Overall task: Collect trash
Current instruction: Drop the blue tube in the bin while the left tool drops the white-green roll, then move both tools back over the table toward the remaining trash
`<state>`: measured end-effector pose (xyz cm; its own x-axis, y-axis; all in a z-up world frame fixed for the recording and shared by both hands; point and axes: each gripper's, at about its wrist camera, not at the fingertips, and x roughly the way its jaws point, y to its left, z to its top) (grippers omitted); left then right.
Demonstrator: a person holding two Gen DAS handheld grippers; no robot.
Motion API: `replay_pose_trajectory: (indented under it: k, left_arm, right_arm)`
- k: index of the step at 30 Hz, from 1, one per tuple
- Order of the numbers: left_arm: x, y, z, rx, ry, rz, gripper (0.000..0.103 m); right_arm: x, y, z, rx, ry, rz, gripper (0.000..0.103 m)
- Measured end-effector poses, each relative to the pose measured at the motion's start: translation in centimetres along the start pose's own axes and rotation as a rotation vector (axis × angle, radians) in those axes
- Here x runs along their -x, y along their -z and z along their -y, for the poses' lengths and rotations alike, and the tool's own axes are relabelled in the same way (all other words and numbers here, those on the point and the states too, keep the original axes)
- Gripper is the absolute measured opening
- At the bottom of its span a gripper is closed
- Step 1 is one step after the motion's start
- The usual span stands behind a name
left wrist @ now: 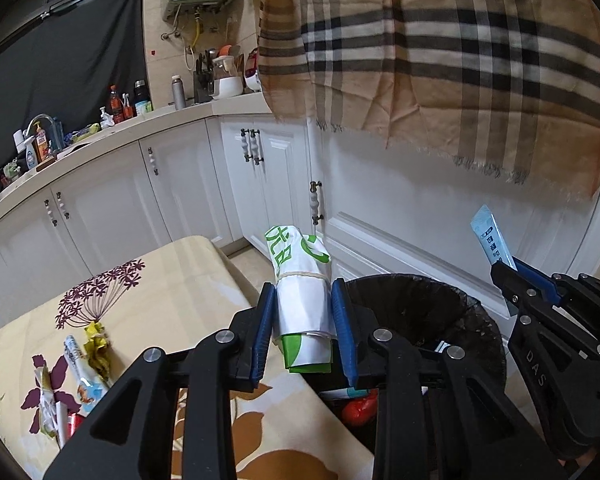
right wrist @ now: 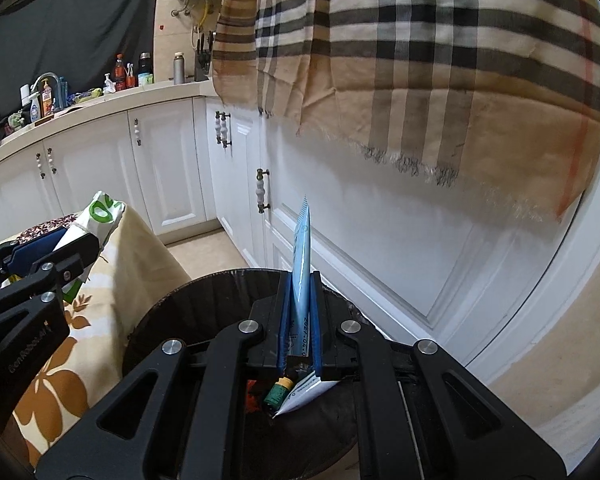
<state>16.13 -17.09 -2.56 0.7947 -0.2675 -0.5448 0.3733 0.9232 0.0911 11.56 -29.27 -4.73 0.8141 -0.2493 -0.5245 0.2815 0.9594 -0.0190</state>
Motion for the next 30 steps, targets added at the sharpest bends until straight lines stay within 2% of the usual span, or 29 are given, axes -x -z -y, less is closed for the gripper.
replay_pose_trajectory:
  k: [2,4,9,17,19,21,30]
  left_arm:
    - [-0.5,0.1,0.2,-0.008,-0.004,-0.012,0.031]
    - [-1.1,0.2,0.4,-0.012,-0.011,-0.026,0.039]
    - [-1.6,0.4,0.3,-0.007,-0.012,-0.039,0.05]
    - [-1.0,0.5,-0.6,0.018,-0.021,-0.038,0.05]
    - [-0.3,0.4,-1.2,0.037,-0.026,-0.034,0.056]
    - [0.6,0.5,-1.9,0.049,-0.033,-0.026,0.057]
    - [5.3,2.4,-6.0,0.099,-0.106,-0.034,0.058]
  right_arm:
    - [-0.8,0.1,0.2,-0.006,-0.004,-0.013,0.013]
    - [-1.3,0.3,0.4,-0.013,0.0,-0.019,0.022]
    - [-2.1,0.6,0.7,-0.023,0.009,-0.037,0.023]
    - [-1.4,0.7,0.7,-0.03,0.016,-0.033,0.023]
    - [-1.0,0.7,0.6,-0.031,0.011,-0.031,0.024]
    - [-0.6,0.6,0.4,-0.029,0.007,-0.031,0.024]
    - [2.6,1.3,-2.6,-0.01,-0.073,-0.044,0.024]
